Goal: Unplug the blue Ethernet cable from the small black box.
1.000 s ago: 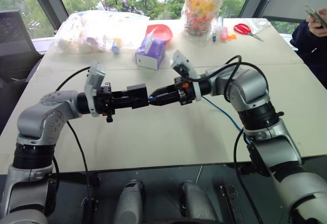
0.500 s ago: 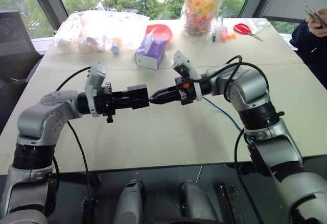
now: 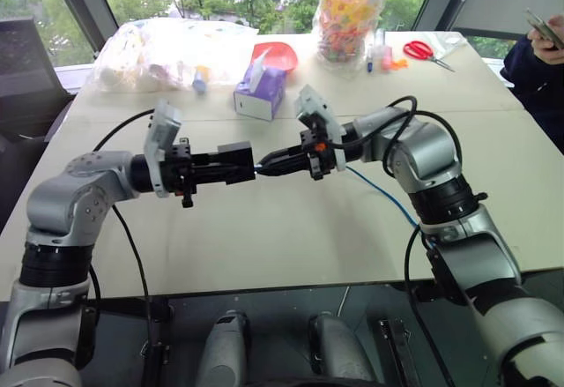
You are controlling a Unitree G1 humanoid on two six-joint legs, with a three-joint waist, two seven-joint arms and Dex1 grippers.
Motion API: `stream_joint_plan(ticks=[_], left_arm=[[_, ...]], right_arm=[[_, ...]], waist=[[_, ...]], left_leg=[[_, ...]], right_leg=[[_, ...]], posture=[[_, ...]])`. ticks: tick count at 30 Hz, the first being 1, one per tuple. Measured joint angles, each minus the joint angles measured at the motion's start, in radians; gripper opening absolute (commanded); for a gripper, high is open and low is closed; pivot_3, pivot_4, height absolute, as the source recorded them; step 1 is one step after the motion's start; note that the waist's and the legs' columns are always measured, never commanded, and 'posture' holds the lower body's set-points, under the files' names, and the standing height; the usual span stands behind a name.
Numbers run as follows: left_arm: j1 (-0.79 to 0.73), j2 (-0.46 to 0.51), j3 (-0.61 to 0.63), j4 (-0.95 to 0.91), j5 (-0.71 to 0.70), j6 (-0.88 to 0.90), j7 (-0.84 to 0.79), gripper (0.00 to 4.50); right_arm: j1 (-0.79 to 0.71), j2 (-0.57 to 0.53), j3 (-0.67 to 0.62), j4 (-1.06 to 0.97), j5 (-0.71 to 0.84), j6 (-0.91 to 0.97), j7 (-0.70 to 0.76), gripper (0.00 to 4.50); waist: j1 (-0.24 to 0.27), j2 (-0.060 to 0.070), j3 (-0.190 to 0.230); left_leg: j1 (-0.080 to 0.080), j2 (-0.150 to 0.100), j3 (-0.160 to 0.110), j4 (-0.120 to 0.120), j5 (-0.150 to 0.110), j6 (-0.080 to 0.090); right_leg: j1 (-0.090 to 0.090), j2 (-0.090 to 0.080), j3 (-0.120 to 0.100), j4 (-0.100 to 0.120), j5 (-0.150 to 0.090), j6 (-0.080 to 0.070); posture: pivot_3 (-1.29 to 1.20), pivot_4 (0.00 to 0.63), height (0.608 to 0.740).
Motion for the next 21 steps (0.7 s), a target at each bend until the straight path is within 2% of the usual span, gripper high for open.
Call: stream_joint_plan(ticks=[4,9,13,15,16,18,21], left_arm=[[0.017,0.054,0.043,0.012,0.007,-0.014,-0.009,0.52],[0.042,0.053,0.034,0.007,0.029,-0.039,-0.019,0.52],[0.062,0.018,-0.017,0.007,0.094,-0.106,-0.005,0.52],[0.066,-0.035,-0.042,0.009,0.150,-0.170,0.040,0.52],[0.068,-0.077,-0.054,0.015,0.178,-0.202,0.076,0.52],[0.071,-0.163,-0.084,0.044,0.226,-0.254,0.142,0.52],[0.069,-0.231,-0.122,0.097,0.307,-0.346,0.204,0.52]], right_arm=[[0.004,-0.075,-0.046,0.098,-0.041,-0.023,-0.030,0.06],[0.001,-0.062,-0.054,0.180,-0.080,-0.100,-0.062,0.06],[-0.025,-0.014,-0.060,0.323,-0.170,-0.228,-0.177,0.06],[-0.054,0.012,-0.061,0.429,-0.232,-0.290,-0.275,0.88],[-0.071,0.029,-0.064,0.490,-0.255,-0.305,-0.326,1.13],[-0.102,0.058,-0.072,0.592,-0.284,-0.314,-0.407,2.15],[-0.123,0.072,-0.087,0.684,-0.315,-0.330,-0.482,3.78]], waist=[[0.001,0.000,0.000],[-0.004,0.000,0.000],[-0.003,0.000,0.000],[0.001,0.000,0.000],[0.002,0.000,0.000],[0.003,0.000,0.000],[0.000,0.000,0.000]], left_leg=[[0.000,0.000,0.001,0.000,0.000,0.000],[0.000,0.000,0.001,-0.001,0.000,0.000],[0.000,0.000,0.001,-0.001,0.000,0.000],[-0.001,0.000,0.001,0.000,0.000,0.000],[-0.001,0.000,0.001,0.000,0.000,0.000],[-0.002,0.000,0.001,0.001,0.000,0.000],[-0.002,0.000,0.001,0.000,0.000,0.000]], right_leg=[[0.000,0.000,0.000,-0.001,0.000,0.000],[-0.001,0.000,0.000,-0.001,0.000,0.000],[-0.001,0.000,0.000,-0.001,0.000,0.000],[-0.001,0.000,0.000,-0.001,0.000,0.000],[0.000,0.000,0.000,-0.001,0.000,0.000],[0.000,0.000,0.000,-0.001,0.000,0.000],[-0.001,0.000,0.000,-0.001,0.002,0.004]], posture=[[0.00,0.150,0.735],[0.00,0.150,0.735],[0.00,0.150,0.735],[0.00,0.150,0.735],[0.00,0.150,0.735],[0.00,0.150,0.735],[0.00,0.150,0.735]])
